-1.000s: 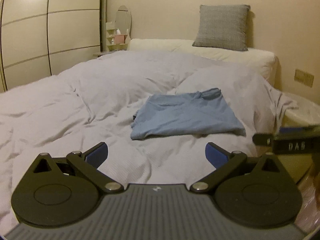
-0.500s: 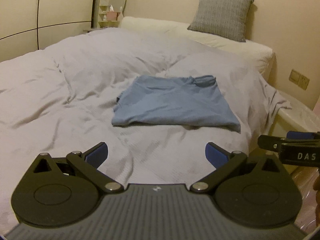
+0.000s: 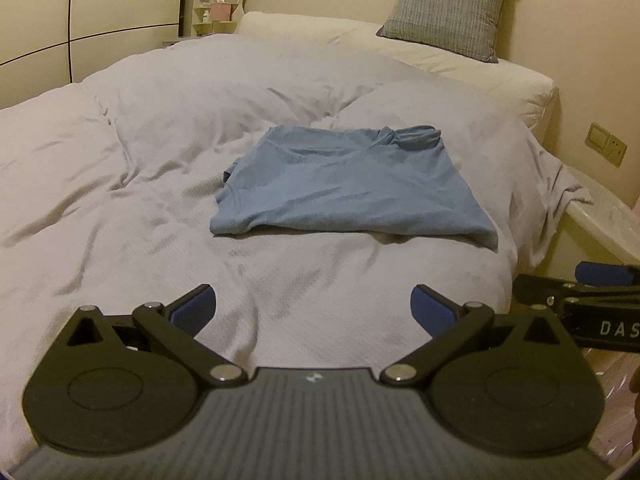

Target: Fold clothes

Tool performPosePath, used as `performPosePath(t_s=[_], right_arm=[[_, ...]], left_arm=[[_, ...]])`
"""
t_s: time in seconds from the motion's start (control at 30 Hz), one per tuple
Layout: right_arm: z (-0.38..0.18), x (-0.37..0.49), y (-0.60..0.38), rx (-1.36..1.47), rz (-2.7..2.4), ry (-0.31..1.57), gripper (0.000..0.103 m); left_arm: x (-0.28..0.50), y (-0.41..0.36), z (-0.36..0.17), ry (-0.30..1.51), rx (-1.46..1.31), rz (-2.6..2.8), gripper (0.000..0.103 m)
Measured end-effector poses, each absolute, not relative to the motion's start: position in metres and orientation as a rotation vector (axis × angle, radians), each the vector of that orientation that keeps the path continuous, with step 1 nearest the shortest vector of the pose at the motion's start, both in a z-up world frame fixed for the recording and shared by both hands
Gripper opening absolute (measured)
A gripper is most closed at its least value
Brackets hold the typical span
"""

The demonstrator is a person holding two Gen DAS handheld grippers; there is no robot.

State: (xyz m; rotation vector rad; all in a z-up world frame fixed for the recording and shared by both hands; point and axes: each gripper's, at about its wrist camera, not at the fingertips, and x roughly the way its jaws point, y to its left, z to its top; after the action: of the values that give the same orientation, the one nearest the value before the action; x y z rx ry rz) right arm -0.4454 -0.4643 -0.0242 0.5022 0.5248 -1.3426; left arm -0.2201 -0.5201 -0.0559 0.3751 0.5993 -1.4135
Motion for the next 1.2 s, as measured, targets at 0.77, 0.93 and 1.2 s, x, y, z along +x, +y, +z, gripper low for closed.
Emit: performPosePath(t_s=[0.77, 0.93, 1.2], right_arm=[[-0.042, -0.439, -0.489, 0.512, -1.332, 0.541, 0.089], [-0.043, -0.438, -0.490, 0.503, -1.338, 0.550, 0.089], [-0.040, -0.436, -0.488, 0.486, -1.346, 0.549, 0.089]], left_arm=[[-0.220, -0.536, -0.066, 0.618, 0.404, -1.368, 0.102], [-0.220, -0.538, -0.068, 0.612, 0.417, -1.350, 0.102], [-0.218, -0.539, -0.067, 0.608, 0.427, -1.347, 0.102]])
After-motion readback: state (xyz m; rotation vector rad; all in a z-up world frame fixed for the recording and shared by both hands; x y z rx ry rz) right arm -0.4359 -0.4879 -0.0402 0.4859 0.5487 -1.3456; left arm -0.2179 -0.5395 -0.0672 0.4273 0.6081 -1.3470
